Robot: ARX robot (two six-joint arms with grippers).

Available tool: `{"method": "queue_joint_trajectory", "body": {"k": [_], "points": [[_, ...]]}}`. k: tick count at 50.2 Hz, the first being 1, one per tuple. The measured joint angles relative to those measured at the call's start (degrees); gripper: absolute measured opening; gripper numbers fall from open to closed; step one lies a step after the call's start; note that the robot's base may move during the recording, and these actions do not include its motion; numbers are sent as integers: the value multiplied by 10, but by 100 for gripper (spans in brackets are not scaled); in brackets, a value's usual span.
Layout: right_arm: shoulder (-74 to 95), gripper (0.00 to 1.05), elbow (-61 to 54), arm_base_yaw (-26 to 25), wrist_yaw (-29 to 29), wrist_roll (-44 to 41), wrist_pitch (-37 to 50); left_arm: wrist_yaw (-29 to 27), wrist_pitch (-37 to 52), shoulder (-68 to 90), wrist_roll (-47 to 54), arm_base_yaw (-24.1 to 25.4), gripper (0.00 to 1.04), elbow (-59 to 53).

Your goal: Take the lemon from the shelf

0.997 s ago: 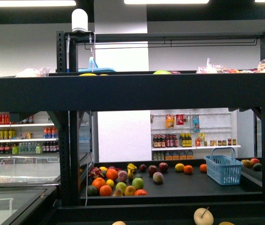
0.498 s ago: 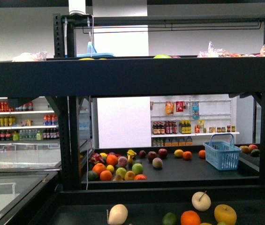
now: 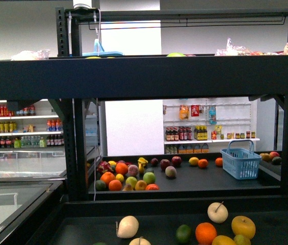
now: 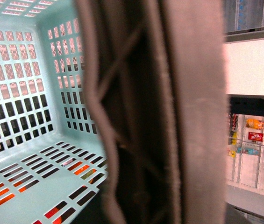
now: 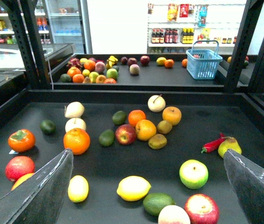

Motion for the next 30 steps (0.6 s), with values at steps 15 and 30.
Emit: {"method": "queue_joint_trajectory", "body": {"k": [15, 30], "points": [[0, 97, 0, 0, 0, 0, 0, -7, -17, -40, 90, 3, 16, -28], [0, 97, 0, 0, 0, 0, 0, 29, -44, -146, 253, -76, 15, -91]]}}
